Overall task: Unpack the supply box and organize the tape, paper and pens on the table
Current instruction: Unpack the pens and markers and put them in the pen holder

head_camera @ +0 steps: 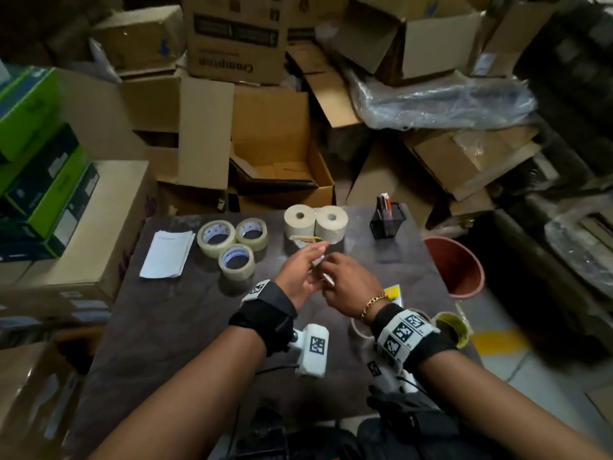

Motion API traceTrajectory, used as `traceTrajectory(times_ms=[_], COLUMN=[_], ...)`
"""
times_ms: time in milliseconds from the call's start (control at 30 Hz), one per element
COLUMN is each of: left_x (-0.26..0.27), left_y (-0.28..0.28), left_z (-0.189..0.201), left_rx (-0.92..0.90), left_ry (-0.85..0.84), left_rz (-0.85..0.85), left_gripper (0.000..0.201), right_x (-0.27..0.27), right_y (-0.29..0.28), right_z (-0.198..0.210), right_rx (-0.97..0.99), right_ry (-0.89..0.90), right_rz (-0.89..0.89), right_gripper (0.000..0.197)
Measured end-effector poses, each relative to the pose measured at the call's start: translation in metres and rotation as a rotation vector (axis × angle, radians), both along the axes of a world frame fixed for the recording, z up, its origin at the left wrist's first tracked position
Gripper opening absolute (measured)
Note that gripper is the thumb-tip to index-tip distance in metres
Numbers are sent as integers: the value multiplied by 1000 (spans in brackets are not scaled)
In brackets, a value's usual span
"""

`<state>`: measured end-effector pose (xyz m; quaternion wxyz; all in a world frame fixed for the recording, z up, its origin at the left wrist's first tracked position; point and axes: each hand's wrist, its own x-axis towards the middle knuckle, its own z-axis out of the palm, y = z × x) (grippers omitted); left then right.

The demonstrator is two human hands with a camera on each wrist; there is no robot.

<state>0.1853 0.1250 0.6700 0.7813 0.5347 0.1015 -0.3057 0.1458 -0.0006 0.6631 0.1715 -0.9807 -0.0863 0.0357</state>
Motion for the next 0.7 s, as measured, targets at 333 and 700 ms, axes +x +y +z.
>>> traceTrajectory(times_ms=[333, 700], left_x=[36, 60], left_y=[-71, -110], left_z=[21, 41], left_rx=[122, 97], left_ry=[-45, -158], left_rz=[221, 403], left_gripper=[47, 42], right_x=[31, 54], right_y=[-85, -134], right_z=[33, 16], right_rx=[850, 1256], right_ry=[118, 222], right_rz=[-27, -390], right_gripper=[18, 17])
